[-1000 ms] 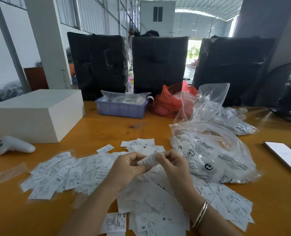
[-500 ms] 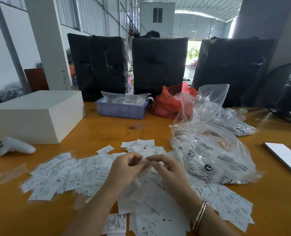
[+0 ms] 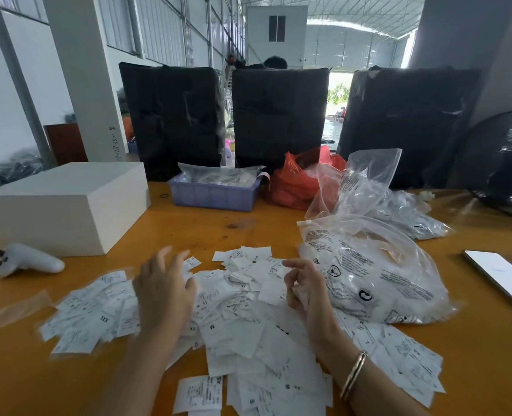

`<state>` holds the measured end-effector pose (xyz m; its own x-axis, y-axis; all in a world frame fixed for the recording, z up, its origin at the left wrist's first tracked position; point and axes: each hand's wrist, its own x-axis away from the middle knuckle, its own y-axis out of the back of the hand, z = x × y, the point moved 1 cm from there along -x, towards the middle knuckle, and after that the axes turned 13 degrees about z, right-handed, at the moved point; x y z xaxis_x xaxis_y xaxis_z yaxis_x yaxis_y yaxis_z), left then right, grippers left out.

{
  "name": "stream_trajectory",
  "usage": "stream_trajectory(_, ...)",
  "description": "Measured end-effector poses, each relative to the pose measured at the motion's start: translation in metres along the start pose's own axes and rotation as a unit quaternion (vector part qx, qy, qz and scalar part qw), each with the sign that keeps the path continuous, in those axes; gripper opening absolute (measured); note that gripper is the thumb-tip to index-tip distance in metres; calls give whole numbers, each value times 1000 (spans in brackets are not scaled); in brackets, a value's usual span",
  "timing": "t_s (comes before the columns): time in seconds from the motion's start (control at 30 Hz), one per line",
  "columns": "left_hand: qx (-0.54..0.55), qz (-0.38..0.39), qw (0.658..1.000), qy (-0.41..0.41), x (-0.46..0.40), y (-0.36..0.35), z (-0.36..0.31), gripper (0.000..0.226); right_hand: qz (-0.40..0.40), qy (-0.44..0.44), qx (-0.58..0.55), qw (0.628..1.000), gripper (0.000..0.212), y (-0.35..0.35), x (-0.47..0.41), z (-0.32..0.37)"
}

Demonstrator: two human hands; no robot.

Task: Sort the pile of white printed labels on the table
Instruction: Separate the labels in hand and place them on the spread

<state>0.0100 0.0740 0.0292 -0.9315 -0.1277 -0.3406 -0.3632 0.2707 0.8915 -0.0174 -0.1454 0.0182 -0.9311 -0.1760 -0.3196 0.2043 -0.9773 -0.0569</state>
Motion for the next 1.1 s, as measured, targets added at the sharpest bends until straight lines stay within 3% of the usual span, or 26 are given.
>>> stream_trajectory(0.07,54,-30,988,-139,7,0,-17,43,5,-4,-27,1000,55,-3,-1,2)
stream_trajectory(0.13,107,50,959,-258,19,-1,-37,59,25,-16,-38,999,73,-6,-2,5)
stream_trajectory(0.2,140,139,930,-309,30,-5,-52,72,65,-17,-74,995,87,-13,-2,7)
stream_trajectory(0.27,158,148,919,-330,34,-10,-59,71,70,-24,-59,995,90,-18,-6,9)
stream_trajectory(0.33,177,133,921,-321,36,-9,-63,60,90,-45,-47,994,77,-20,-7,11)
stream_trajectory(0.37,192,127,923,-309,35,-8,-63,51,115,-54,-39,991,86,-20,-3,11)
stream_trajectory(0.43,248,122,918,-285,36,-7,-63,33,94,-63,19,993,115,-21,-5,11)
stream_trajectory(0.57,364,146,896,-208,36,-9,-65,13,120,-50,84,988,63,-15,1,9)
stream_trajectory(0.73,464,156,865,-106,31,-9,-59,21,75,-35,46,996,29,-10,1,3)
stream_trajectory(0.87,477,147,863,-81,31,-9,-58,19,22,-61,43,997,7,-5,0,4)
stream_trajectory(0.93,485,154,857,-79,31,-9,-58,17,5,-66,50,997,13,-6,-1,4)
stream_trajectory(1.1,559,206,802,-43,29,-10,-60,9,-12,-73,30,997,17,-5,-2,5)
